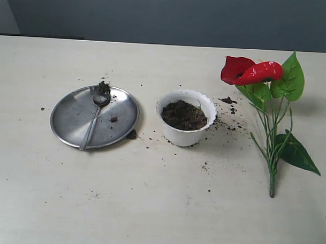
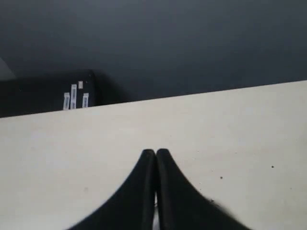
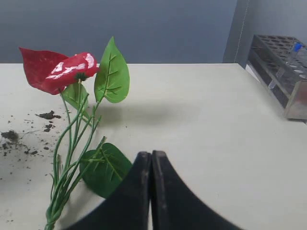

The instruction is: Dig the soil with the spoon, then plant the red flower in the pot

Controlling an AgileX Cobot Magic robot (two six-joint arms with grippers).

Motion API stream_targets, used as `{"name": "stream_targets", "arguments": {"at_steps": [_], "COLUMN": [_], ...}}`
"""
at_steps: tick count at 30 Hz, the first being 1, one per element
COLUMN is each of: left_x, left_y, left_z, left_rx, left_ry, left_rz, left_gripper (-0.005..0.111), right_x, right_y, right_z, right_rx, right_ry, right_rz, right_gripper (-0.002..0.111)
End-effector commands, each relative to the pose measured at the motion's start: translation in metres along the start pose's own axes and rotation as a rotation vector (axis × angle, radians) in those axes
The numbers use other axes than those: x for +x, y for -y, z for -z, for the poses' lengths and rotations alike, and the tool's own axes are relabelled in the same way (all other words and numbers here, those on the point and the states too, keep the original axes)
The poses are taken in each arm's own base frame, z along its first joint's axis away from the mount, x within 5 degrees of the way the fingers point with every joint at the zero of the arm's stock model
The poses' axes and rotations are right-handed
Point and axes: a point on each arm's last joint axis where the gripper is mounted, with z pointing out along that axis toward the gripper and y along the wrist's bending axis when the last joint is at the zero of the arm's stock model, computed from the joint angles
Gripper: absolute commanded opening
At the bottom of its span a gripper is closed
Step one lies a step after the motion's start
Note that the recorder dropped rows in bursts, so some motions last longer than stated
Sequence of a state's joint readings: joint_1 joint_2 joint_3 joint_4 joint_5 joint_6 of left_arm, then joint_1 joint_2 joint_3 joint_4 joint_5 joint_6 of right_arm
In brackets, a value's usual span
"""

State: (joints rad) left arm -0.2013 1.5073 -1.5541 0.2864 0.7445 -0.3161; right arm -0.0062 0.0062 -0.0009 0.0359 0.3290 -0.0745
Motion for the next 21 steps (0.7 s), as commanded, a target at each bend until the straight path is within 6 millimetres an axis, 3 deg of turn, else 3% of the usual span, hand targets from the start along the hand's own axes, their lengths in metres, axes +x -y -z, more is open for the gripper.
{"name": "stream_targets", "arguments": {"at_steps": [1, 6, 21], "left_x": [-0.006, -0.007, -0.012], "left_y": [-0.005, -0.009, -0.021], "left_z": [0.019, 0.029, 0.034], "left_rx": [-0.014, -0.036, -0.167], "left_ry": [0.052, 0.057, 0.104], "left_rz": [-0.006, -0.018, -0.162], "left_gripper": [0.000, 0.000, 0.000], "right_x": [-0.001, -0.001, 0.000], "right_y": [0.000, 0.000, 0.000], "right_z": [0.000, 0.000, 0.000], "right_rx": [0.004, 0.004, 0.004], "right_ry": [0.015, 0.015, 0.010], "right_rz": [0.000, 0.000, 0.000], "right_gripper": [-0.001, -0.001, -0.001]}}
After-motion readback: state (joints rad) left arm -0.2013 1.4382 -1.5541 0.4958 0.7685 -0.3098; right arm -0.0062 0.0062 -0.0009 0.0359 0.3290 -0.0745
